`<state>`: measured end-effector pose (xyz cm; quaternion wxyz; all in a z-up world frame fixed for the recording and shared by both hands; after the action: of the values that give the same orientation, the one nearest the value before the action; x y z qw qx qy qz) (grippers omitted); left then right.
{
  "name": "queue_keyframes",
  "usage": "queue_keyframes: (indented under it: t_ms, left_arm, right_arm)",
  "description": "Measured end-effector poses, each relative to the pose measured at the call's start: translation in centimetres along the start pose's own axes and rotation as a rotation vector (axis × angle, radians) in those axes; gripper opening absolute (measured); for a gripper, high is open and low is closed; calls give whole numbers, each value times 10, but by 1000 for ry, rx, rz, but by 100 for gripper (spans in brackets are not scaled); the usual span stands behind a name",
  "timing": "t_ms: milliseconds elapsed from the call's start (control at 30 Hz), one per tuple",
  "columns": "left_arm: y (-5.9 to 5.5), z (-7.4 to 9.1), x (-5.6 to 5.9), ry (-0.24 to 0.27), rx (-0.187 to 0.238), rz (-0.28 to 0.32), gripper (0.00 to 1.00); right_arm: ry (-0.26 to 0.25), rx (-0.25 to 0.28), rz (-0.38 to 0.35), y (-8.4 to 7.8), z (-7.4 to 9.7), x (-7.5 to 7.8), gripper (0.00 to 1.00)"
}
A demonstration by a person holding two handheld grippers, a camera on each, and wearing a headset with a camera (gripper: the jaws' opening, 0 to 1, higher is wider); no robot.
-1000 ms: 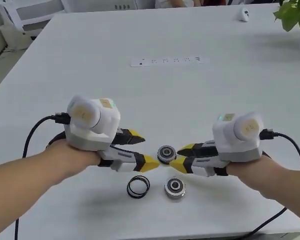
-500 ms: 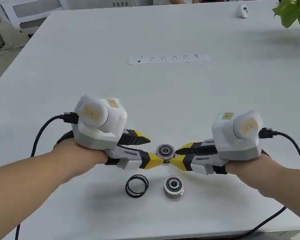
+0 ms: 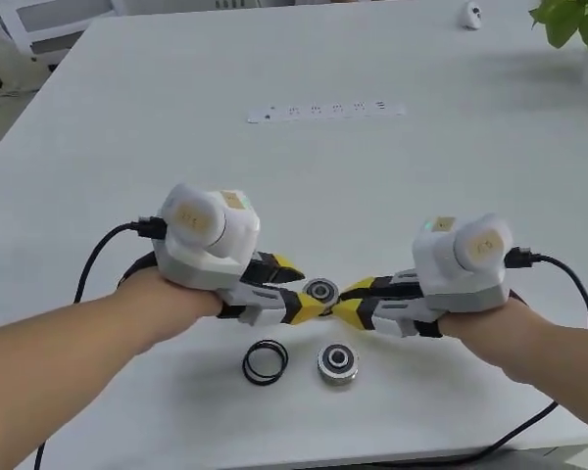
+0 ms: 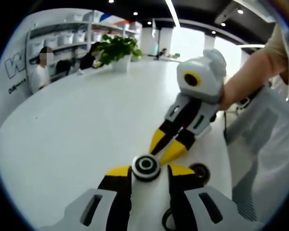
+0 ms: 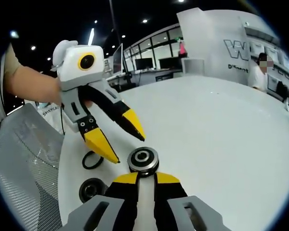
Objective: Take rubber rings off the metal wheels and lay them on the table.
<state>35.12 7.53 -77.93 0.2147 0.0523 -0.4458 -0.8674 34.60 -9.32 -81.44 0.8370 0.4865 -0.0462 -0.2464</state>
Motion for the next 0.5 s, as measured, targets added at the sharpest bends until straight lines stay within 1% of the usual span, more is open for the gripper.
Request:
queue_keyframes:
  t_ms: [167, 367, 500]
  left_arm:
    - [0, -4, 0, -1, -10, -10, 27]
    - [0, -7, -3, 2, -18, -16, 23]
    - [0, -10, -2, -2, -28, -26, 22]
  right_arm:
    - [0, 2, -1, 0, 0, 0, 7]
    - [1, 7, -3, -1, 0, 1, 7]
    - [2, 8, -3, -1, 0, 1, 6]
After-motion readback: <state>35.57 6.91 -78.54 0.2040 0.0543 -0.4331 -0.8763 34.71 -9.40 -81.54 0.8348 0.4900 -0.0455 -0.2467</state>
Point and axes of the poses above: the centre of the closed fingertips' face, and the gripper's own axes: z roughly backward along the fingers, x roughly to its right, y roughly out of its top, the point moved 10 cm from there along z, roughly backward along the fingers, and after that the axes turned 1 degree about z, right-handed, at the moved point
